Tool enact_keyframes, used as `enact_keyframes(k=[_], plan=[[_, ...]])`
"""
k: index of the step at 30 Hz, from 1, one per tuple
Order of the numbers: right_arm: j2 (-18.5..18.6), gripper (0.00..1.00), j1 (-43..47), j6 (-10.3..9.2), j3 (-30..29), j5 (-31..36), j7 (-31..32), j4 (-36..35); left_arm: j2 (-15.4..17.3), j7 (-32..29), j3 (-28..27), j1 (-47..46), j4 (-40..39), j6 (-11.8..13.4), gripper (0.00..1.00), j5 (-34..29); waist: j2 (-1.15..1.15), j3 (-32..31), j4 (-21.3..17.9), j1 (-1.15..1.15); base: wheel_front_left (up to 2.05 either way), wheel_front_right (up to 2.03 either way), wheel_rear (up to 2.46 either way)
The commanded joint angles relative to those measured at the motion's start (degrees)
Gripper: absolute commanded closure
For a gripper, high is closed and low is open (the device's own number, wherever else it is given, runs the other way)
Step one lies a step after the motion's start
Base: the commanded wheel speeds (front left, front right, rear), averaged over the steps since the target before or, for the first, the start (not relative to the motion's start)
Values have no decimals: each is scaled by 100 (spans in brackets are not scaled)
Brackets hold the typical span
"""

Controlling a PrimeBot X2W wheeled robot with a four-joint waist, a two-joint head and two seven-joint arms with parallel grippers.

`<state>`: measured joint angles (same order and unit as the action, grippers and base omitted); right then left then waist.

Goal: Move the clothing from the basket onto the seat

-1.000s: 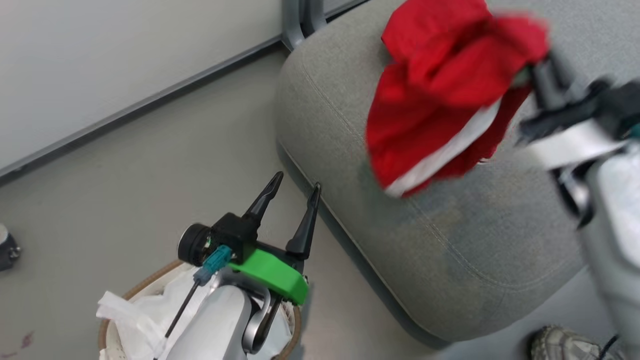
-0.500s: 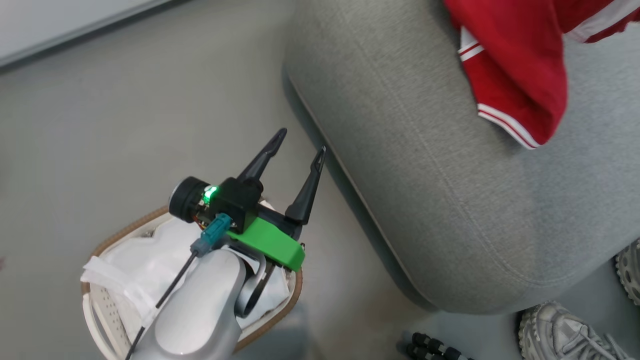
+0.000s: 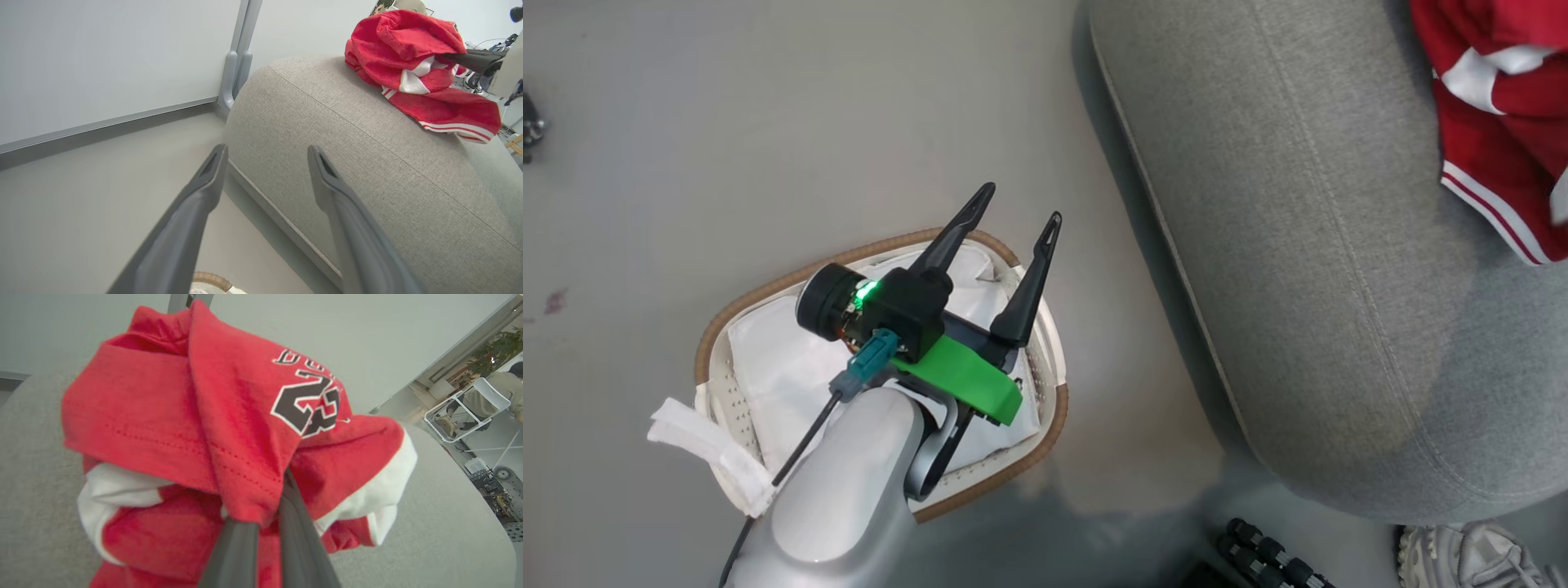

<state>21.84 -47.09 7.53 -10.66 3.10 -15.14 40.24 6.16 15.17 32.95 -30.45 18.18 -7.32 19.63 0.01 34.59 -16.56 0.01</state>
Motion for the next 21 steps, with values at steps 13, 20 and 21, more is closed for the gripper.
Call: enact_keyframes(k=[13, 20, 21], plan=[[-734, 0, 2030, -8, -863, -21, -2, -585, -97, -4, -295, 546, 157, -25, 0, 30, -1, -984, -97, -1, 0, 0, 0], [-1003, 0, 2386, -8, -652, -236, -1, -1349, -207, -4, -610, 894, 158, -25, 0, -56, -1, -1418, 77, -1, 0, 0, 0], [-1051, 0, 2413, -8, -571, -273, -2, -1483, -220, -4, -678, 947, 158, -25, 0, -73, -1, -1481, 140, -1, 0, 0, 0]])
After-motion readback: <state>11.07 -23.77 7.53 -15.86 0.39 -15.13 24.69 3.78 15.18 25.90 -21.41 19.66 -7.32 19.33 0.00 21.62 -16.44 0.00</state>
